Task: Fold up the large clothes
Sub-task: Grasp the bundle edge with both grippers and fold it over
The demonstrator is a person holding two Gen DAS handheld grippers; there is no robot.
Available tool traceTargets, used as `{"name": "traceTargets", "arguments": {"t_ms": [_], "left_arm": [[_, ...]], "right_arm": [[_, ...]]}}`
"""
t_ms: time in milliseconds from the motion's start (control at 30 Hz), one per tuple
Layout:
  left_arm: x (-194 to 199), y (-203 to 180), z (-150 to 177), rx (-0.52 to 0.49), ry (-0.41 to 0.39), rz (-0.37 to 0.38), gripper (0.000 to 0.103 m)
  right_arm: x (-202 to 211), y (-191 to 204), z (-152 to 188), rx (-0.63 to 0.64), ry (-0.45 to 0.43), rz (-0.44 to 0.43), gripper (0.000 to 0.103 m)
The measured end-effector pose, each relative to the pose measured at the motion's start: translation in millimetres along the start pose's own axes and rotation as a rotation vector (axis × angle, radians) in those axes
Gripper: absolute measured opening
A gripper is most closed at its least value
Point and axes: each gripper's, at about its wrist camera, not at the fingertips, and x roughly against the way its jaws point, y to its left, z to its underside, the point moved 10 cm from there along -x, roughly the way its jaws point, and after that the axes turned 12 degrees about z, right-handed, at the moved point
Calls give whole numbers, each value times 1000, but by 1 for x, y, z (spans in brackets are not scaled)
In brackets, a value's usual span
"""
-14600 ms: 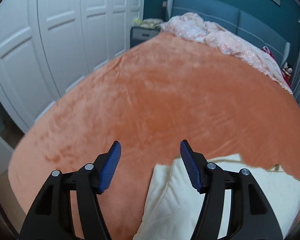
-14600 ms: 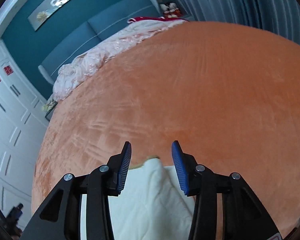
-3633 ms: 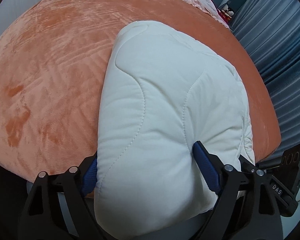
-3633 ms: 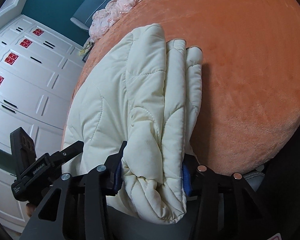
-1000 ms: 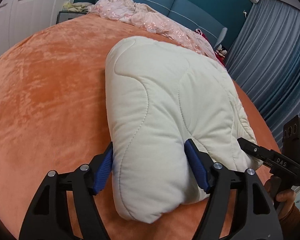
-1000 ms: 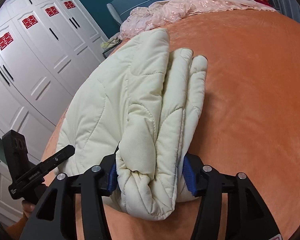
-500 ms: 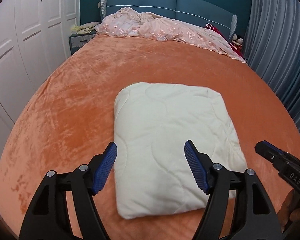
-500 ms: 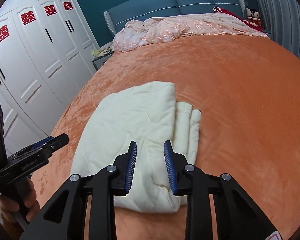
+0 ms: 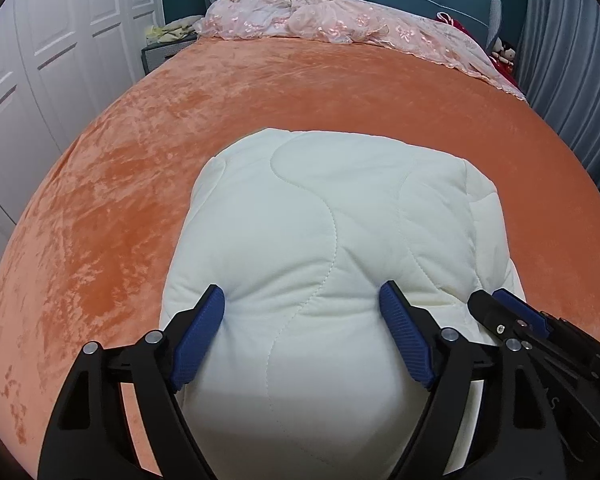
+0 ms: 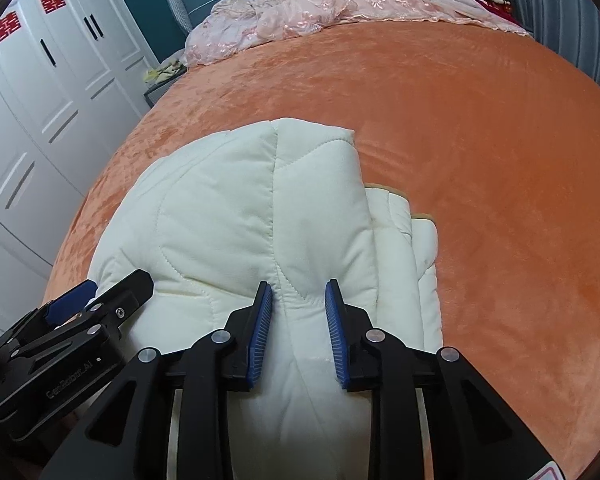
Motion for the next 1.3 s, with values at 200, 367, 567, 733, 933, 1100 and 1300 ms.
{"name": "traceTargets", "arguments": {"t_ms": [200, 367, 567, 733, 933, 1100, 1300], "left_arm": [[-19, -5, 1, -31, -20, -30, 86], [-31, 1, 2, -15, -42, -28, 87], [-39, 4, 1, -7, -72, -40, 87], [-45, 4, 1, -11, -106, -55, 88], [-47, 5, 3, -19, -149, -67, 89], [-47, 6, 4, -20, -154, -71, 89], [-46, 7, 5, -20, -137, -84, 89]], "right_arm": [[-19, -1, 4, 18, -30, -1, 26], [-27, 0, 4, 11, -54, -10, 26], [-34, 1, 2, 6, -88, -17, 26], [-38, 1, 0, 7, -123, -23, 26], [-39, 0, 1, 4, -169, -27, 26], [-40, 0, 1, 4, -177, -28, 26], [-39, -1, 3, 20, -163, -15, 26]]}}
